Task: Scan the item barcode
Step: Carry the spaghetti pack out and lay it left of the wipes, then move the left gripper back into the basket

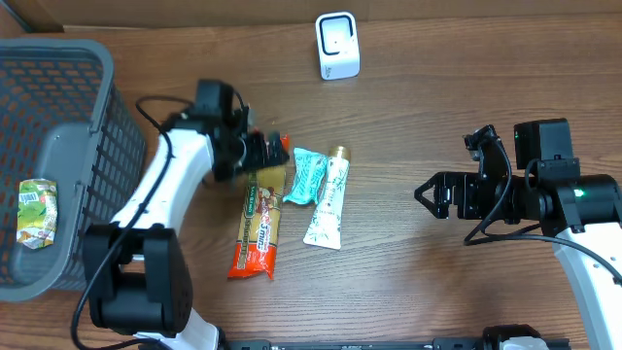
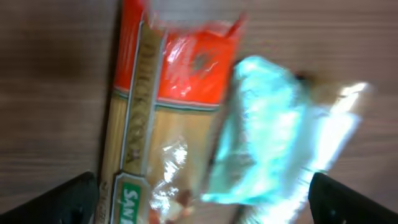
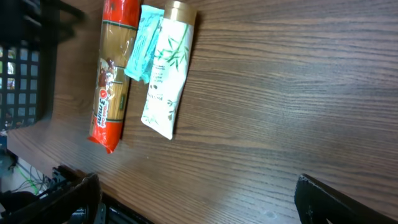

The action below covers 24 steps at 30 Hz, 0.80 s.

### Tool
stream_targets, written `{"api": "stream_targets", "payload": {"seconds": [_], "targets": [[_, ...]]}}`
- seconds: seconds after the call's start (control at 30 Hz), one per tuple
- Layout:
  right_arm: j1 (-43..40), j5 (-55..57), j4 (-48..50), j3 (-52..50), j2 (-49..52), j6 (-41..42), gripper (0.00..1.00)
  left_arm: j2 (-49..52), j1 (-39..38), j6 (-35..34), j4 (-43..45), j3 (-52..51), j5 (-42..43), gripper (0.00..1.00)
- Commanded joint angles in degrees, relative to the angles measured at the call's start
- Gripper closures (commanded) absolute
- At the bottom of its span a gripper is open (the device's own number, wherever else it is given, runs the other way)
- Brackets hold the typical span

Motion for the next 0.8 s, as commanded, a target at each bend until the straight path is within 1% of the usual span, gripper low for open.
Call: {"api": "stream_targets", "payload": {"seconds": [0.0,0.13,0.2,0.27,0.33,0.37,0.43,0.53,0.63,0.67,0.7,0.77], "targets": [[0.28,0.24,0.2,-0.07,-0.02,-0.13,0.01,-4.7,2.71,2.51,-5.92,15.43,2.64,0.0],[0.28,0.39,0.2,-0.07,-0.02,-0.11,0.01,-6.64,7.54,5.18,-17.55,34.16,-2.75,0.0],[0.28,1.2,0.17,-0.07,-0.02,-0.13,0.01,-7.15,10.73,5.88,-21.55,42.18,-5.27,0.0],[0.28,1.68,0.2,-0.07,-0.02,-0.11,0.01,-7.67,13.84,8.07,-24.7,48.48,-5.86,0.0],[0.28,1.68,0.22,-0.07,-0.02,-0.11,0.01,-8.13,17.16,13.62,-27.43,52.61,-7.91,0.0],[0.28,1.68,0.24,-0.07,-0.02,-0.11,0.01,-8.31,19.19,14.6,-28.72,53.92,-10.16,0.0],[0.28,1.68,0.24,-0.07,-0.02,-0.11,0.01,-8.52,23.93,12.24,-30.29,54.58,-14.75,0.0],[0.28,1.68,0.22,-0.07,-0.02,-0.11,0.0,-7.32,32.54,6.16,-30.29,53.0,-19.78,0.0],[0.28,1.68,0.22,-0.07,-0.02,-0.11,0.01,-4.37,40.85,0.0,-29.4,48.94,-20.24,0.05],[0.28,1.68,0.2,-0.07,-0.02,-0.11,0.01,-3.41,42.51,-1.38,-29.24,47.54,-20.15,0.04],[0.28,1.68,0.17,-0.07,-0.02,-0.11,0.01,-2.25,44.0,-2.12,-29.11,45.94,-20.31,0.0],[0.28,1.7,0.17,-0.07,-0.02,-0.11,0.01,-0.22,45.68,-2.19,-28.85,43.06,-21.53,0.0]]}}
